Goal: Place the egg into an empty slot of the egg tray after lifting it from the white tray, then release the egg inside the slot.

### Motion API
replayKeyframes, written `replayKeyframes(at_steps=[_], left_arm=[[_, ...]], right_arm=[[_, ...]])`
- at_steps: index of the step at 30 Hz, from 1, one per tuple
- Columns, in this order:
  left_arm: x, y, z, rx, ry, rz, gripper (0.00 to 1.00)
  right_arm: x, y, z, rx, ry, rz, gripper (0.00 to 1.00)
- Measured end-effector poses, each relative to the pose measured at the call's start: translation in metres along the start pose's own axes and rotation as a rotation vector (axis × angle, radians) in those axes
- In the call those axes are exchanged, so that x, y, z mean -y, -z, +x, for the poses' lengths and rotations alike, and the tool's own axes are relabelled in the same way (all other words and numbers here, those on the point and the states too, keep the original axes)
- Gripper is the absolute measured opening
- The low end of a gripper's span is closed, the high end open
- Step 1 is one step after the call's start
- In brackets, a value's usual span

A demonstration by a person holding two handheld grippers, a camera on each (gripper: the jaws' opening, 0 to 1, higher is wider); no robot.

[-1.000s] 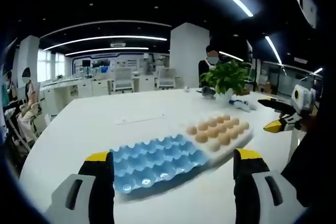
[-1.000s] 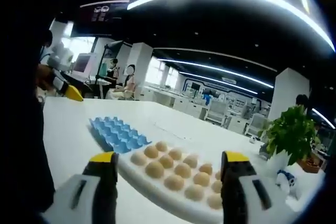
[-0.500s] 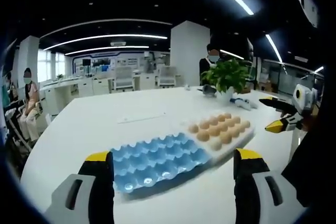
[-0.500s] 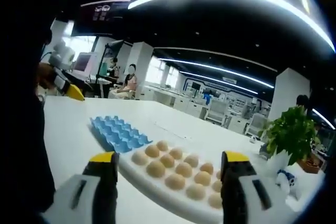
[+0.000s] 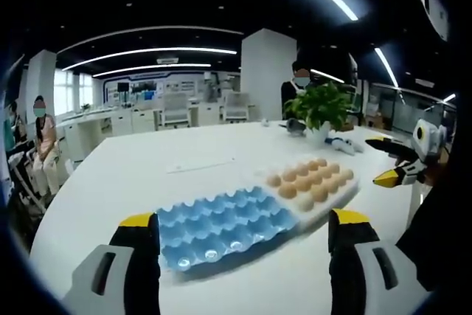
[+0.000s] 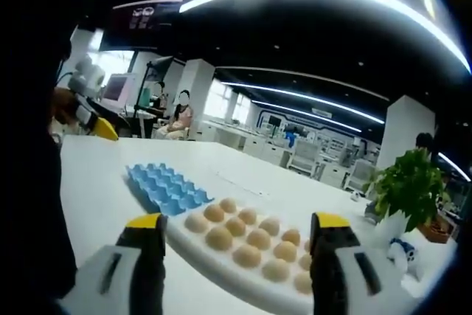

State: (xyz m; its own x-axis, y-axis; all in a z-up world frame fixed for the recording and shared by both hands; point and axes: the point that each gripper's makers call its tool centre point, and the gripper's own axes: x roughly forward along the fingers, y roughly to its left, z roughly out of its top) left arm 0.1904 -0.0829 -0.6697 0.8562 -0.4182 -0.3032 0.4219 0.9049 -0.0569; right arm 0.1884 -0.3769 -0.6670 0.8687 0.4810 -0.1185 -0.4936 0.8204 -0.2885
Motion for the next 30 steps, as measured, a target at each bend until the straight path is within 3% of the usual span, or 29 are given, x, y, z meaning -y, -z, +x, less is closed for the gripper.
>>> replayKeyframes(at_steps=[18,30], left_arm=[[-0.0020,0.0006,-0.0001,0.000,0.019,0.000,0.95],[-0.0069,0.0003,-0.0031,-0.004,0.070,0.014,0.94]], right_arm=[[0.0018,-0.0002,-0.0015,-0.005,0.015,0.005,0.83],[0.0028,0.0003,0.0000,-0.003,0.045,0.027,0.83]])
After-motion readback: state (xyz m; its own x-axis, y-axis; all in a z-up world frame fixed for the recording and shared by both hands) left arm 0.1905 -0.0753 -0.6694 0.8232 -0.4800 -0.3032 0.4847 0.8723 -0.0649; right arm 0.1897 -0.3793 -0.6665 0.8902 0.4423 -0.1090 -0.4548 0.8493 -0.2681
